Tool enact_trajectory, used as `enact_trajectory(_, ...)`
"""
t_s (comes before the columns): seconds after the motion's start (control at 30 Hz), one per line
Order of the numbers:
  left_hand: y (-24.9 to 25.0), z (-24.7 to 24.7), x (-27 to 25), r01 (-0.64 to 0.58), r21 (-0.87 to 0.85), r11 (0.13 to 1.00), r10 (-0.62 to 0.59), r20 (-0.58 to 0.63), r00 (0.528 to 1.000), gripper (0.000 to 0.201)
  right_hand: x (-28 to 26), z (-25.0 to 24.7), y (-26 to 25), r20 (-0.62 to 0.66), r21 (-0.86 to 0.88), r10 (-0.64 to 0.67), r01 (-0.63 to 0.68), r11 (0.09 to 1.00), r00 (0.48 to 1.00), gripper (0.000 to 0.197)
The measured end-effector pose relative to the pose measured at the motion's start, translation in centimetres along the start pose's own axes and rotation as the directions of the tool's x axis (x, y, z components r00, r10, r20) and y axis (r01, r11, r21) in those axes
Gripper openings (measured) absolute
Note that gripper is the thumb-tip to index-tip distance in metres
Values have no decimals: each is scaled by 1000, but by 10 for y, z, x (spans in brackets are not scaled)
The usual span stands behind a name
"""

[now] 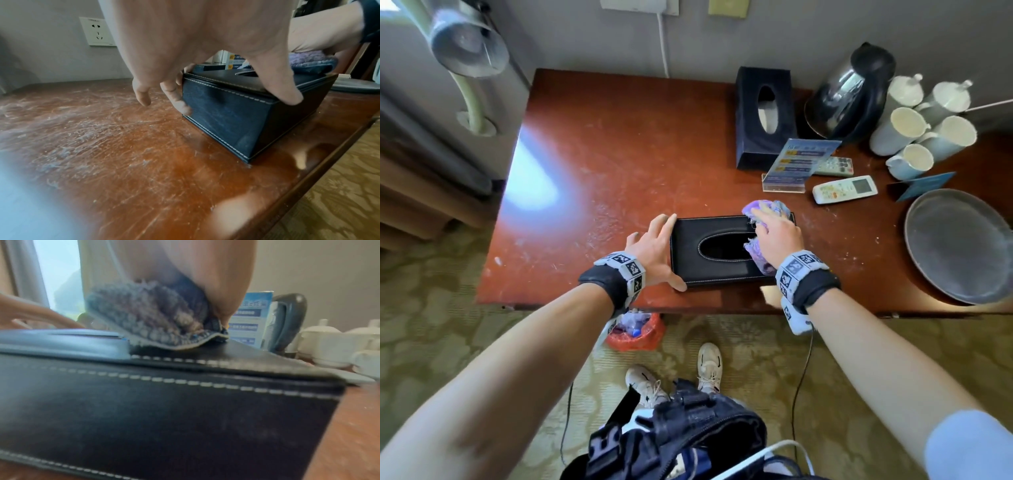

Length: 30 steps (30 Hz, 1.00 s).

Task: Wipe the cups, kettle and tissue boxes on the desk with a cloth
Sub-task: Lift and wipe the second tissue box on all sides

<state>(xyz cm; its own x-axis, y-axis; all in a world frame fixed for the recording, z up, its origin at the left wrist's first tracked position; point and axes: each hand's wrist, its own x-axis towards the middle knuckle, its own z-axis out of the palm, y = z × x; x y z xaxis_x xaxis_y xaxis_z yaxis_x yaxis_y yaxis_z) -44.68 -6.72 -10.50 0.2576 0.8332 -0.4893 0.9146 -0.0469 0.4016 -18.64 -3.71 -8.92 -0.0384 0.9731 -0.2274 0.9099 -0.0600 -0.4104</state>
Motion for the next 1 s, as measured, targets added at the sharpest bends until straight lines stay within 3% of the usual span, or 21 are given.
enact_trajectory(0.13,0,-2,2,10,116,993,-12,13,1000,147,-11,-21,14,-190,235,171,-124,964,967,38)
enact_trajectory(0.2,2,-3,1,5,217,976,-6,4,1000,148,-14,-39,21,-246,383,240,-134,914,939,36)
enact_trajectory(0.3,21,-6,4,-49,397,916,46,17,999,147,-10,-66,28,-321,467,295,-120,876,900,36)
enact_trajectory(0.43,63,-3,19,-121,506,854,102,65,993,144,-8,-81,28,-324,438,225,-65,896,919,36)
enact_trajectory(0.63,81,-1,27,-75,516,853,48,64,997,140,-6,-79,21,-293,332,107,-4,943,950,30)
enact_trajectory(0.83,65,-2,17,133,398,908,-128,-38,991,140,13,-88,5,-386,324,83,50,945,919,33)
enact_trajectory(1.0,47,-3,2,358,239,902,-344,-101,934,139,14,-59,-16,-356,261,-30,130,956,934,27)
